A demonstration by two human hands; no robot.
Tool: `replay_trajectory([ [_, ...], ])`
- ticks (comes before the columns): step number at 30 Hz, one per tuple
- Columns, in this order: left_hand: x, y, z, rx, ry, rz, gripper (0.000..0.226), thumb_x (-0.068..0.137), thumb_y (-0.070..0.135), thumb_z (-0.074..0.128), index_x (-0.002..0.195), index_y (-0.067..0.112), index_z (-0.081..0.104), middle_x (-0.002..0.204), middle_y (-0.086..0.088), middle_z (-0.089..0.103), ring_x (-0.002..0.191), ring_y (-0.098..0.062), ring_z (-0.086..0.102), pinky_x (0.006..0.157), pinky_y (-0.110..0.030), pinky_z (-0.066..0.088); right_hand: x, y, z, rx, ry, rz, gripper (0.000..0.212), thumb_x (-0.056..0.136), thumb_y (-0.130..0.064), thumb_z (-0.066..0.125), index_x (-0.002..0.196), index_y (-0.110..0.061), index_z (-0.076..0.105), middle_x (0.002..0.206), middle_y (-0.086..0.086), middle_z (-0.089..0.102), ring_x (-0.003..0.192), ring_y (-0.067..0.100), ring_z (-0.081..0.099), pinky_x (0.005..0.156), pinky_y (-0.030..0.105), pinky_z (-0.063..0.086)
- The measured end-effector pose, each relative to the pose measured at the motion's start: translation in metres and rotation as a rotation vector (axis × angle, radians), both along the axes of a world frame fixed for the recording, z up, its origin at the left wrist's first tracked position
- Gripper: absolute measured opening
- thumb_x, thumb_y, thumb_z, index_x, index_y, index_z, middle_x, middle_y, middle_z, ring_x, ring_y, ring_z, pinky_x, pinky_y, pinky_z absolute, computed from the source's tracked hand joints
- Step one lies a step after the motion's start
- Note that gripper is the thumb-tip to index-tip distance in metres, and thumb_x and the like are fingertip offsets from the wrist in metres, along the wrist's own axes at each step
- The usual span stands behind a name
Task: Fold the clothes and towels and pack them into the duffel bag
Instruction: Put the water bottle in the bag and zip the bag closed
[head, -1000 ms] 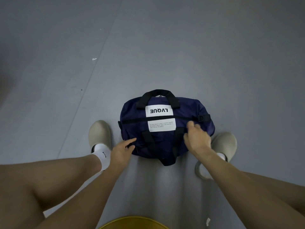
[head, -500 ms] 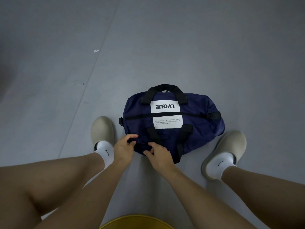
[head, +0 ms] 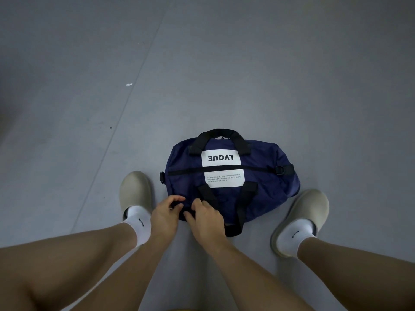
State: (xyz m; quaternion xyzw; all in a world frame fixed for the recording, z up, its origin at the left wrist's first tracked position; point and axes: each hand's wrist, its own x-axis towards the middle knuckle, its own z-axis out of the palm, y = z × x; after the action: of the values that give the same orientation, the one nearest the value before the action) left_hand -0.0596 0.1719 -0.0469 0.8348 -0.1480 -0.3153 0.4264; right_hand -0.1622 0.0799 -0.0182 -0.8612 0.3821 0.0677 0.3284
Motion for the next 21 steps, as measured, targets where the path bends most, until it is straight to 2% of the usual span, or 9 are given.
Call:
replay_trajectory([
  [5,-0.004,-0.004,0.009,0.018,0.007,-0.004,0.022,0.095,0.01,0.064,0.101,0.03,0.072,0.094,0.012,0.072,0.079,0.001,0.064,0.073,-0.023,0.052,-0.001,0.0,0.002,0.064,0.012,0.009,0.04,0.091,-0.053,0.06,0.111,-0.019,0.05,0.11,0.001,0.06,0.095,0.026,0.062,0.076,0.038,0.05],
  [7,-0.002,-0.004,0.01,0.024,0.019,-0.003,0.022,0.094,0.01,0.065,0.1,0.03,0.072,0.094,0.011,0.072,0.079,0.001,0.065,0.071,-0.021,0.051,-0.001,0.0,0.002,0.069,0.026,0.022,0.047,0.089,-0.057,0.062,0.114,-0.019,0.05,0.112,0.001,0.058,0.097,0.026,0.062,0.077,0.038,0.049],
  [10,0.0,-0.006,0.014,0.02,0.063,-0.001,0.023,0.091,0.009,0.069,0.097,0.031,0.073,0.087,0.011,0.073,0.074,-0.004,0.067,0.07,-0.025,0.054,0.001,-0.001,0.004,0.075,0.05,0.038,0.052,0.087,-0.062,0.061,0.113,-0.018,0.052,0.112,0.001,0.055,0.097,0.025,0.06,0.074,0.035,0.046],
  [14,0.001,-0.008,0.018,0.022,0.083,-0.014,0.022,0.09,0.008,0.07,0.096,0.029,0.073,0.082,0.018,0.072,0.07,-0.005,0.068,0.072,-0.028,0.057,0.003,-0.003,0.004,0.064,0.067,0.045,0.033,0.097,-0.047,0.055,0.112,-0.018,0.056,0.118,0.004,0.053,0.101,0.027,0.06,0.078,0.038,0.048],
  [19,0.002,-0.008,0.016,0.009,0.101,-0.02,0.022,0.09,0.006,0.07,0.095,0.027,0.073,0.081,0.017,0.072,0.072,-0.007,0.069,0.078,-0.037,0.059,0.002,-0.006,0.005,0.129,0.032,-0.009,0.026,0.098,-0.04,0.056,0.113,-0.019,0.057,0.118,0.003,0.053,0.103,0.026,0.059,0.082,0.038,0.047],
  [21,0.004,-0.007,0.014,0.005,0.121,-0.027,0.023,0.09,0.006,0.07,0.095,0.028,0.073,0.082,0.015,0.072,0.075,-0.012,0.07,0.081,-0.041,0.06,0.001,-0.007,0.005,0.145,0.015,-0.051,0.024,0.097,-0.039,0.057,0.112,-0.02,0.058,0.116,0.001,0.054,0.101,0.024,0.059,0.083,0.037,0.049],
])
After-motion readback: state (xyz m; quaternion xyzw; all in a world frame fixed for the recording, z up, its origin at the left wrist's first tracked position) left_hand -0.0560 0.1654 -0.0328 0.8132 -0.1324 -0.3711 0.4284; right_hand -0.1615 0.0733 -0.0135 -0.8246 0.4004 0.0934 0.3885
